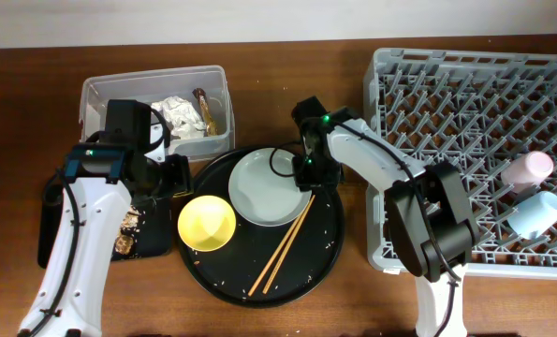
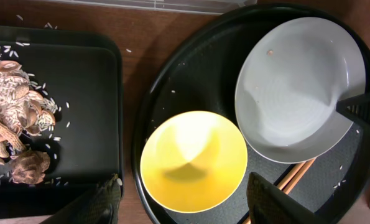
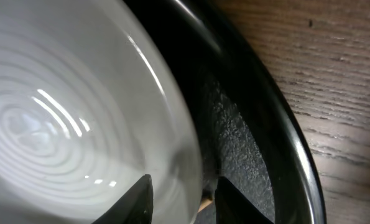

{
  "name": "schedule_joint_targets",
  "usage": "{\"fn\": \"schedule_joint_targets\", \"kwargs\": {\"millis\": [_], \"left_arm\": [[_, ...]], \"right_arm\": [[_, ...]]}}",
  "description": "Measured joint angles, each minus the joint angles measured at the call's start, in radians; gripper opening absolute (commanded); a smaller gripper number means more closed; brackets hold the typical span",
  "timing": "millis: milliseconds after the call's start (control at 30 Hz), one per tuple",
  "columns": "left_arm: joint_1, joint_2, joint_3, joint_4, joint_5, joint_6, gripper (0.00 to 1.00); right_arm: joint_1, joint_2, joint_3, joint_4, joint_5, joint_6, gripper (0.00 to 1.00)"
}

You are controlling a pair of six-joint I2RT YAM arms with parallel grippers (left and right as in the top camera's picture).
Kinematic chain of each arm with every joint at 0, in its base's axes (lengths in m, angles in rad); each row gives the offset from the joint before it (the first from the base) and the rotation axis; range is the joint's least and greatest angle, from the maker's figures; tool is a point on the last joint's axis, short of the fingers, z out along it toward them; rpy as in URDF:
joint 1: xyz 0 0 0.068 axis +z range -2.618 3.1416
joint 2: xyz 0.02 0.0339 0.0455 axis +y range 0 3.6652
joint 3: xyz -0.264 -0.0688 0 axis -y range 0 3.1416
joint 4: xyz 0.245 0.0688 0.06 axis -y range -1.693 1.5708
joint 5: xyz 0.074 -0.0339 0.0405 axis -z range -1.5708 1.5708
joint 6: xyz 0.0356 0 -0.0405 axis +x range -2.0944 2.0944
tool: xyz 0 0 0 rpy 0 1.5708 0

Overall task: Sort waste into correct bins and load items into the dishwasher rack
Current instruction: 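Grasp the white plate with the right gripper and stand it in the rack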

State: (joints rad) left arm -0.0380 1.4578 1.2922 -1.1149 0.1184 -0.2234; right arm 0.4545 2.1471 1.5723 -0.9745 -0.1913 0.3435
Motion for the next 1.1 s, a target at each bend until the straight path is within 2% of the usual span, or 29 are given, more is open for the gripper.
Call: {"fn": "schedule_joint_targets", "kwargs": {"millis": [133, 200, 233, 400, 533, 767, 967, 1100], "left_arm": [[0.000, 0.000, 0.000, -0.005, 0.000, 0.000, 0.64], [0.000, 0.000, 0.000, -0.005, 0.000, 0.000, 0.64], [0.000, 0.000, 0.000, -0.005, 0.000, 0.000, 0.64], [0.000, 0.000, 0.000, -0.007, 0.000, 0.000, 0.64], [0.000, 0.000, 0.000, -0.007, 0.000, 0.000, 0.64], [0.000, 0.000, 0.000, -0.007, 0.000, 0.000, 0.64], [0.000, 0.000, 0.000, -0.006, 0.000, 0.000, 0.64], [0.000, 0.000, 0.000, -0.005, 0.000, 0.000, 0.64]], "right_arm": [[0.000, 0.000, -0.019, 0.023, 0.014, 0.007, 0.20], [0.000, 0.000, -0.019, 0.036, 0.017, 0.014, 0.07], [0.000, 0.000, -0.019, 0.044, 0.010, 0.014, 0.04], [-0.037, -0.001, 0.029, -0.037, -0.012, 0.016, 0.04], [-0.095, -0.039, 0.145, -0.135, 0.008, -0.030, 0.04], [-0.175, -0.259, 0.238, -0.204, 0.103, -0.067, 0.04], [-0.363, -0.452, 0.239, -0.196, 0.328, -0.124, 0.04], [-0.521, -0.488, 0.242, -0.086, 0.536, -0.161, 0.04]]}}
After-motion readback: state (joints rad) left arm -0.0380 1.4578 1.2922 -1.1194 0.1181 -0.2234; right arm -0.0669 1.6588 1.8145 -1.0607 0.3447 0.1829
